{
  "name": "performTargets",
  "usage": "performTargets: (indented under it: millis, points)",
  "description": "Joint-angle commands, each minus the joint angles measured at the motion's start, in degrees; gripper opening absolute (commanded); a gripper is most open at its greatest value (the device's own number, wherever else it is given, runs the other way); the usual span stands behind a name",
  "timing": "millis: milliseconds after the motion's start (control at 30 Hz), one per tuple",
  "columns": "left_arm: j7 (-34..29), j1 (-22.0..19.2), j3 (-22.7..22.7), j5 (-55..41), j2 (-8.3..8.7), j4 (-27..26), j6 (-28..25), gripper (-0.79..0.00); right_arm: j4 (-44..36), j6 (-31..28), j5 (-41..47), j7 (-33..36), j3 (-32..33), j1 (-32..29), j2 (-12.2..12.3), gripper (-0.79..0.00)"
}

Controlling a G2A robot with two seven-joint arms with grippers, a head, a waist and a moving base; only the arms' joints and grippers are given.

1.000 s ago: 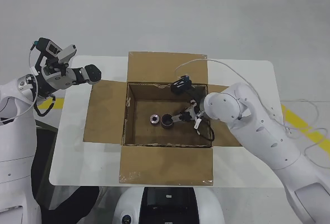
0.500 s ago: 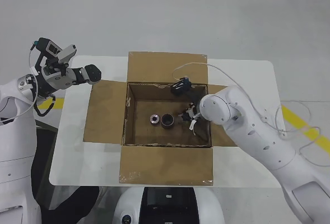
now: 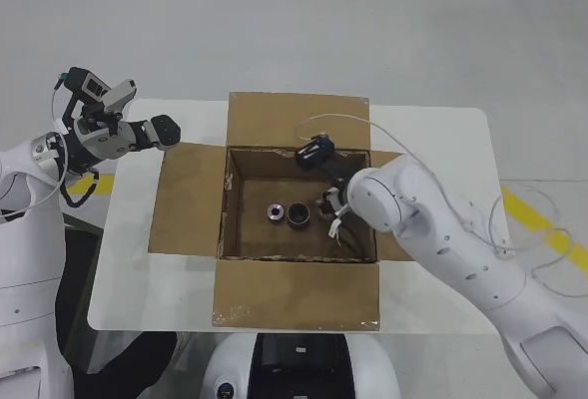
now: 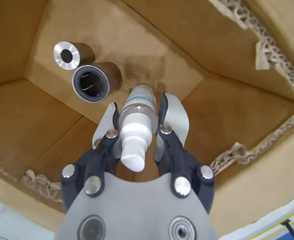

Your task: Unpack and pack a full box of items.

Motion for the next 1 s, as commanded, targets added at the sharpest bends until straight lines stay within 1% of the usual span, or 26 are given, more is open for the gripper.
performTargets:
  millis: [0,133,200,367,433,500,567,733,967]
  points:
    - [0.0,0.0,0.0,0.0,0.00,0.0,0.0,0.000,-2.0,0.2,-0.8,0.5,0.7,-0.4,0.1,-0.785]
    - [0.0,0.0,0.0,0.0,0.00,0.0,0.0,0.000,-6.0,-0.1,-2.8,1.5,2.4,-0.9,0.5,-0.785]
    - [0.0,0.0,0.0,0.0,0.00,0.0,0.0,0.000,-8.3,-1.6,-3.5,1.4,3.2,-1.4,0.8,-0.785]
    - [0.0,0.0,0.0,0.0,0.00,0.0,0.0,0.000,-13.0,-4.1,-3.8,-0.7,6.1,-3.3,1.3,-0.785]
    - [0.0,0.0,0.0,0.0,0.00,0.0,0.0,0.000,-15.1,-4.7,-3.0,-1.9,8.2,-4.5,1.6,-0.785]
    - [0.0,0.0,0.0,0.0,0.00,0.0,0.0,0.000,-16.9,-6.5,-0.3,-4.4,10.7,-6.1,2.0,-0.785]
    - [0.0,0.0,0.0,0.0,0.00,0.0,0.0,0.000,-17.8,-6.7,-2.2,-4.0,12.5,-7.2,2.4,-0.785]
    - [0.0,0.0,0.0,0.0,0.00,0.0,0.0,0.000,-20.9,-6.1,-2.0,-6.3,17.4,-10.2,3.1,-0.785]
    - [0.0,0.0,0.0,0.0,0.00,0.0,0.0,0.000,-26.4,-5.3,-4.4,-7.0,26.8,-16.2,4.6,-0.785]
